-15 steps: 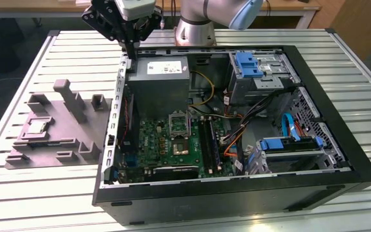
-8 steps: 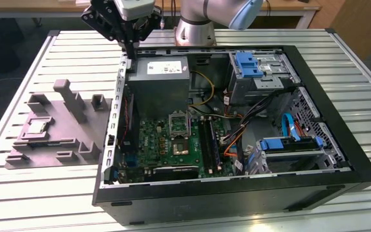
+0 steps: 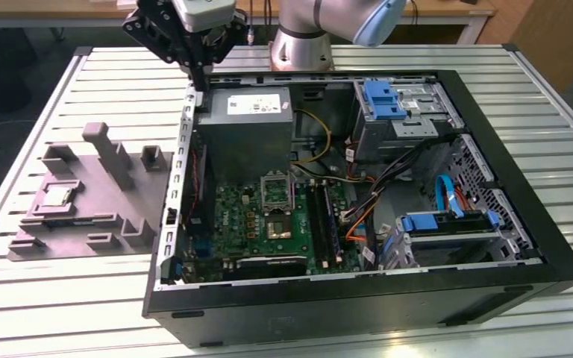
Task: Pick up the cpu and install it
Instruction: 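Reach for the cpu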
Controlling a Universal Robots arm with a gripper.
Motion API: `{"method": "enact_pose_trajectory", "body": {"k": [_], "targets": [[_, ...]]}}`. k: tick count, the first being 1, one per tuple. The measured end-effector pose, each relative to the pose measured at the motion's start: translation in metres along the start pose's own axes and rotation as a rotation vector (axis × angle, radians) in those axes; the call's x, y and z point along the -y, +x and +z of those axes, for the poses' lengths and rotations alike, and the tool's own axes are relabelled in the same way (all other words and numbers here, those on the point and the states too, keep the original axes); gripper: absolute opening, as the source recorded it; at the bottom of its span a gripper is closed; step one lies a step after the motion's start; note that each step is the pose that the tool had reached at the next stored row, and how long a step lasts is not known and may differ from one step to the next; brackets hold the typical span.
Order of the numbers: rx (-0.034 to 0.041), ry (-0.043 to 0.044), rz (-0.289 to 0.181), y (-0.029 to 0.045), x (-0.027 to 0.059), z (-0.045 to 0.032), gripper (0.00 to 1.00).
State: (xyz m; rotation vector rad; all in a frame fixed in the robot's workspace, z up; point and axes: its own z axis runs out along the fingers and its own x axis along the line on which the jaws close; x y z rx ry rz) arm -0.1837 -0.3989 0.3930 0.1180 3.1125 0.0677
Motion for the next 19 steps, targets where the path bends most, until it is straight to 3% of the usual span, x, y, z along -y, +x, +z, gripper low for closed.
{"method": "enact_pose_trajectory", "body": {"k": [19], "targets": [[-0.0001,0.0,0.0,0.0058,0.0005,0.0004,0.11]]}}
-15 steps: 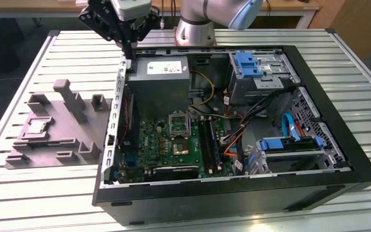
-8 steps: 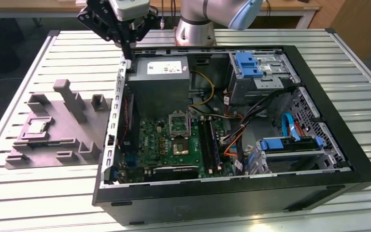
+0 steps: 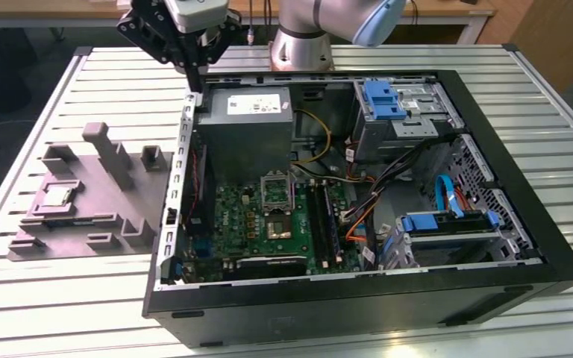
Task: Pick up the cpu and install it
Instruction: 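Reach for the cpu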
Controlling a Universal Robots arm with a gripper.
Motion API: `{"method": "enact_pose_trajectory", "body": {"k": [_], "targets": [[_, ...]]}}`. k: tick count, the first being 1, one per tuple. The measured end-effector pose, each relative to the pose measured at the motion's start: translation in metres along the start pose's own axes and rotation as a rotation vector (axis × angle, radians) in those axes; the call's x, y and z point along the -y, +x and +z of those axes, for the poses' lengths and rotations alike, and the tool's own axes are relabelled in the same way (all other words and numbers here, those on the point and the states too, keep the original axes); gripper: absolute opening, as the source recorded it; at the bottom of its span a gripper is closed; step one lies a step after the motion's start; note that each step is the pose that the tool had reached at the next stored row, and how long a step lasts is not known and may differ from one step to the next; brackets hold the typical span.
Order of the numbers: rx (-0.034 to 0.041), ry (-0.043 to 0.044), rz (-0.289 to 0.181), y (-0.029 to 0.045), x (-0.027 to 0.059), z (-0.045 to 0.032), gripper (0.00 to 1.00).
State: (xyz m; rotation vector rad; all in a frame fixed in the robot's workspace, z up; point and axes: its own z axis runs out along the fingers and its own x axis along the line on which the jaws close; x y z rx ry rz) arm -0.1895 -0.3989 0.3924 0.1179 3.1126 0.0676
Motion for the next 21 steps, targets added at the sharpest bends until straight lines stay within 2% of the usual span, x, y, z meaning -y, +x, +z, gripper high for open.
{"method": "enact_pose_trajectory", "body": {"k": [21], "targets": [[0.0,0.0,0.0,0.0056,0.0004,0.0002,0.11]]}}
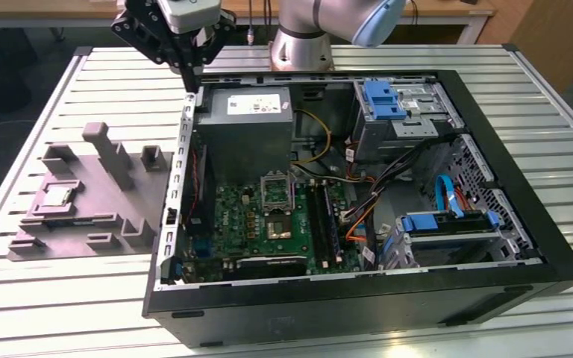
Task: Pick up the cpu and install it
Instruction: 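Reach for the cpu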
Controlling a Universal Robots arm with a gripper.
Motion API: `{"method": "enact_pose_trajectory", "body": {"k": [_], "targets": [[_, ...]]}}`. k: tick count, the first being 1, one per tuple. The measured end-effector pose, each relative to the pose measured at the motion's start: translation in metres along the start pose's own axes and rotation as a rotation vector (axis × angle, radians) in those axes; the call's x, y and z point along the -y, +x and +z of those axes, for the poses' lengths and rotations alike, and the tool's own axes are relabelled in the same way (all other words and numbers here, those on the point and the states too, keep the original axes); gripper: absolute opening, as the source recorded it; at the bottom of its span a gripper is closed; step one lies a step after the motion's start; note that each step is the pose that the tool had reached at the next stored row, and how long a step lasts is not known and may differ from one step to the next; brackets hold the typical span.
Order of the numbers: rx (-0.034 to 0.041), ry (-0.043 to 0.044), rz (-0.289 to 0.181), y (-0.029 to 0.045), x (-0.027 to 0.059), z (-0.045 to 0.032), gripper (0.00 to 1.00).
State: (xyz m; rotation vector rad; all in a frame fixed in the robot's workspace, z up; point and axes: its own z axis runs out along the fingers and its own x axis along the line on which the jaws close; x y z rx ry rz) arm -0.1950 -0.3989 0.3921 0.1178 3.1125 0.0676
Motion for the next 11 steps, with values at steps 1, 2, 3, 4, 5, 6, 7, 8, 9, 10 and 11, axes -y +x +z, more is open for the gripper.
{"method": "enact_pose_trajectory", "body": {"k": [1,2,3,4,5,6,7,8,9,10,11], "targets": [[-0.0001,0.0,0.0,0.0002,0.0,0.0,0.11],[0.0,0.0,0.0,0.0004,0.0,0.0,0.11],[0.0,0.0,0.0,0.0007,0.0001,0.0,0.11],[0.0,0.0,0.0,0.0011,0.0001,0.0001,0.11],[0.0,0.0,0.0,0.0014,0.0001,0.0001,0.11],[-0.0001,0.0001,0.0,0.0017,0.0001,0.0,0.11],[0.0,0.0,0.0,0.002,0.0001,0.0001,0.11],[0.0,0.0,0.0,0.0024,0.0002,0.0001,0.11],[0.0,0.0,0.0,0.0028,0.0002,0.0002,0.11],[0.0,-0.0001,0.0,0.0033,0.0003,0.0002,0.11],[0.0,0.0,0.0,0.0039,0.0003,0.0001,0.11]]}}
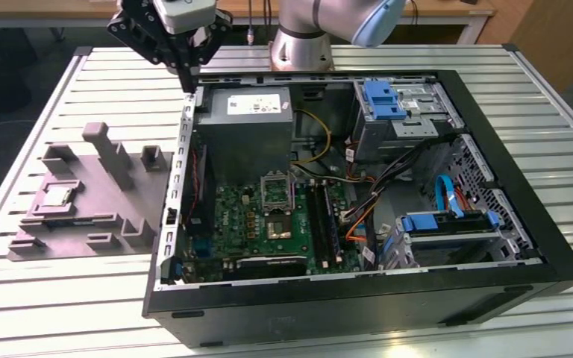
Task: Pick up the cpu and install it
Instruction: 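Reach for the cpu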
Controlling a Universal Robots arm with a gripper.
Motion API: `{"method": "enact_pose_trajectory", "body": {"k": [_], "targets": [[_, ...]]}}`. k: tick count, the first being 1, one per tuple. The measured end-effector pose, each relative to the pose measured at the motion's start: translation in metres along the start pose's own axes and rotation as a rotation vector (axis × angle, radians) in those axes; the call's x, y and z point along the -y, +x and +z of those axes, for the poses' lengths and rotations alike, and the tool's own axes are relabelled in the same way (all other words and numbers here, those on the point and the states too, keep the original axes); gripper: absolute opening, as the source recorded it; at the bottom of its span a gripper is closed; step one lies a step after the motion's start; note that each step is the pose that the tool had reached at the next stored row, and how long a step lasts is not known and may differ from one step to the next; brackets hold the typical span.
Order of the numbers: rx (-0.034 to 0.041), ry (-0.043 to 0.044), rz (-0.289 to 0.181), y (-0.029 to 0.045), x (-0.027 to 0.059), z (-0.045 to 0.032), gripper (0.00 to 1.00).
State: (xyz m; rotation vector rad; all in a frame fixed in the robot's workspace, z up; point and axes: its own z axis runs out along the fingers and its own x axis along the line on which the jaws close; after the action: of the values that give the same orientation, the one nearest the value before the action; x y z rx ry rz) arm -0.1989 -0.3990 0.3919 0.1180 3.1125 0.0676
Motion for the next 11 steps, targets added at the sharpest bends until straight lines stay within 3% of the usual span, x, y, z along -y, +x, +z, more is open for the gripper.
{"method": "enact_pose_trajectory", "body": {"k": [6,11], "targets": [[-0.0001,0.0,0.0,0.0058,0.0004,0.0,0.11],[-0.0001,0.0,0.0,0.0158,0.0012,-0.0001,0.11]]}}
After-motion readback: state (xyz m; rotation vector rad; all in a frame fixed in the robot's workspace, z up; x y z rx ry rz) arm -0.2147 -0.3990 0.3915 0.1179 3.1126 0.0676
